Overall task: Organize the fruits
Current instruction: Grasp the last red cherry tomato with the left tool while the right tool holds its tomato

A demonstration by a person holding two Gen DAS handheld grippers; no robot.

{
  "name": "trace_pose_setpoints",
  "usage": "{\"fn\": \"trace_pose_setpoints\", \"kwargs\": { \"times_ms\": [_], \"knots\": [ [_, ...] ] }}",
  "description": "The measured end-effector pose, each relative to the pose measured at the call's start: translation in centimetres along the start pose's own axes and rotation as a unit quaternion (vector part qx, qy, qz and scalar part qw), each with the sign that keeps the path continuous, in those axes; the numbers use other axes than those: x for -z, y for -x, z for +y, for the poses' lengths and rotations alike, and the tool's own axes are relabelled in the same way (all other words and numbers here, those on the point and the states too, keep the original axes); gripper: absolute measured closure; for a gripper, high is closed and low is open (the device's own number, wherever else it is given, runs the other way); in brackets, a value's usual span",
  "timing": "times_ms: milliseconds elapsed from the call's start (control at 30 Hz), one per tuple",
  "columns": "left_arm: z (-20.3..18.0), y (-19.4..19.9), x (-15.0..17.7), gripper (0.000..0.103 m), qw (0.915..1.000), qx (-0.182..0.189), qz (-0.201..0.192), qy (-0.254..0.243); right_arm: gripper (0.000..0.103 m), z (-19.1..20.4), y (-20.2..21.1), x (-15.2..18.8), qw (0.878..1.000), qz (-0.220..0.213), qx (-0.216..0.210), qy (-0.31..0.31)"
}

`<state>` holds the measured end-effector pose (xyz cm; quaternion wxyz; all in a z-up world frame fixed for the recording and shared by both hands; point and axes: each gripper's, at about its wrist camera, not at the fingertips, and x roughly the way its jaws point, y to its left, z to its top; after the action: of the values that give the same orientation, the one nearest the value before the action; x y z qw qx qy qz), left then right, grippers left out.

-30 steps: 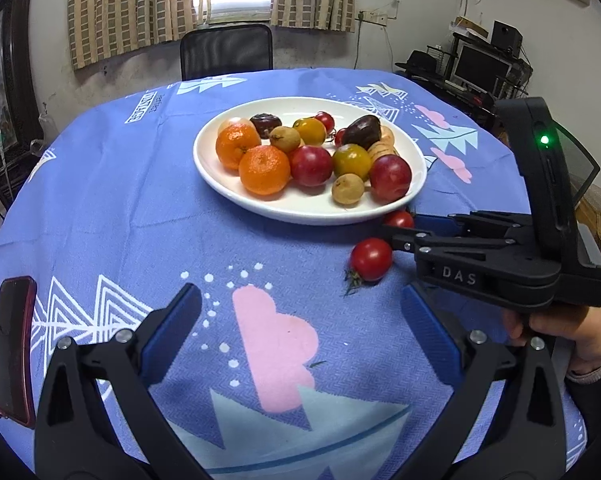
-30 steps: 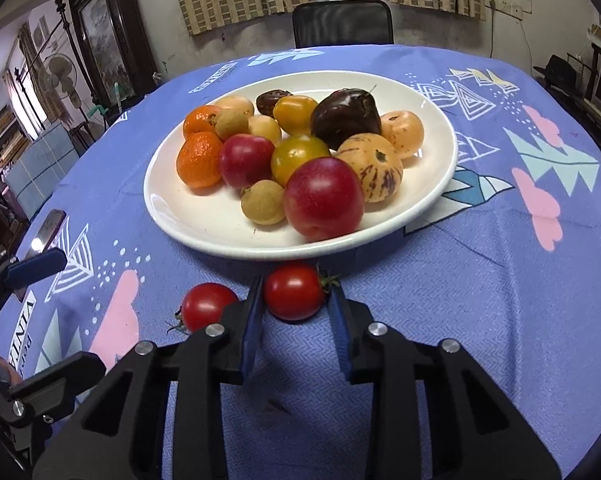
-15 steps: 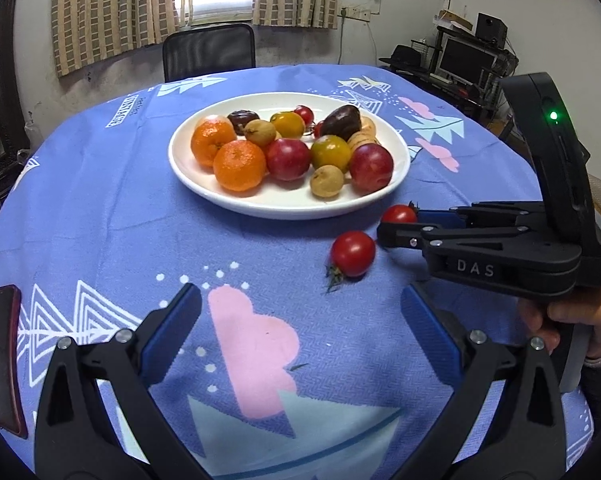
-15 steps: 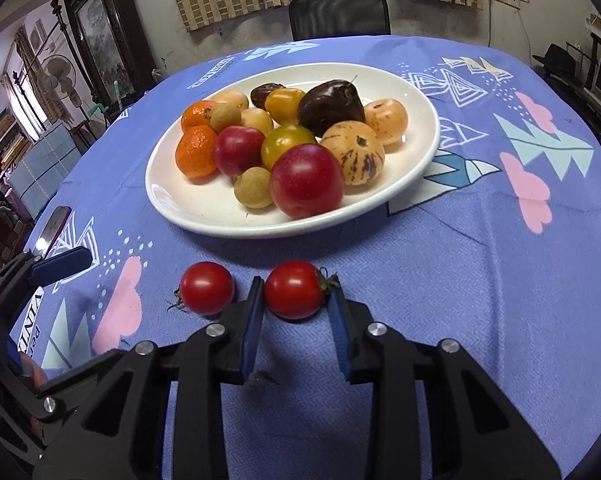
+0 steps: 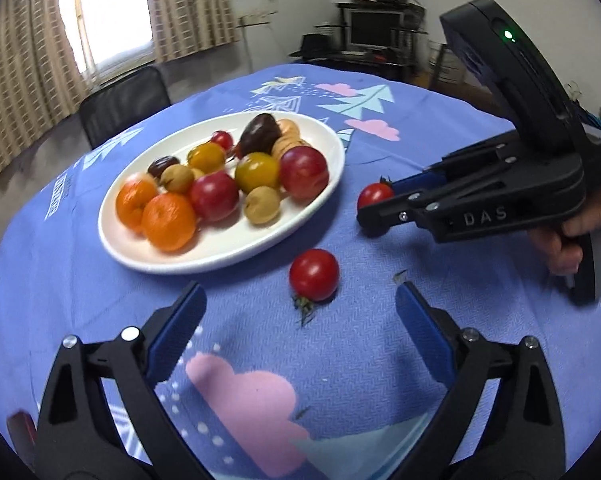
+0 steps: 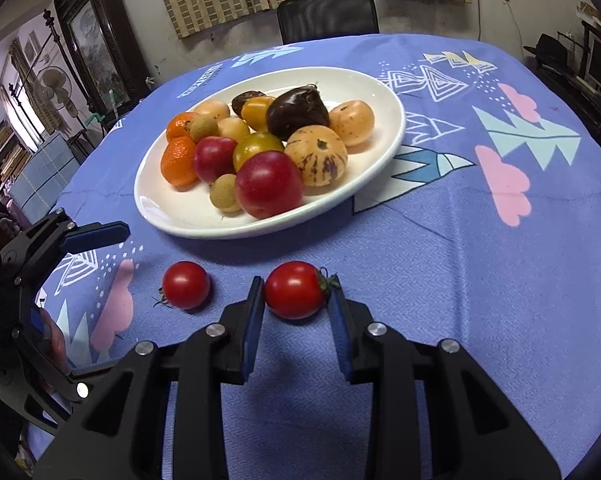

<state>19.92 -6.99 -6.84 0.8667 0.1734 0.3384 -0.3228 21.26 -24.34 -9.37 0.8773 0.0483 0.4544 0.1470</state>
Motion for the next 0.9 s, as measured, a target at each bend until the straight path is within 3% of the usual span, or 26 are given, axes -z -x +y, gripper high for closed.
{"fn": "trace_pose_setpoints", "kwargs": {
  "times_ms": [33,100,167,467,600,900],
  "knots": [
    [0.2,-0.3,-0.2,0.01,0.9999,0.013,0.0,-0.002,0.072,-0.1,-0.1,0.0,1.0,0.002,0.001,-0.001],
    [0.6,-0.9,-0.4,0.029,0.9986,0.053,0.005,0.004,0.072,-0.1,-0.2,0.1,1.0,0.003,0.001,-0.002],
    [0.7,-1.4,-0.4,0.034,0.9972,0.074,0.009,0.009,0.072,-0.1,-0.1,0.1,1.0,0.003,0.001,0.0],
    [-0.5,-2.3,-0.6,0.034,0.9972,0.068,0.017,-0.027,0.072,0.1,-0.2,0.2,1.0,0.005,0.002,0.006],
    [-0.8,-3.1,-0.9,0.043,0.9961,0.076,0.03,-0.034,0.072,0.1,-0.2,0.2,1.0,0.005,0.002,0.006],
    [0.1,-4.0,-1.2,0.051,0.9942,0.099,0.041,-0.007,0.072,0.2,-0.3,0.2,1.0,0.005,0.003,0.007]
  ]
}}
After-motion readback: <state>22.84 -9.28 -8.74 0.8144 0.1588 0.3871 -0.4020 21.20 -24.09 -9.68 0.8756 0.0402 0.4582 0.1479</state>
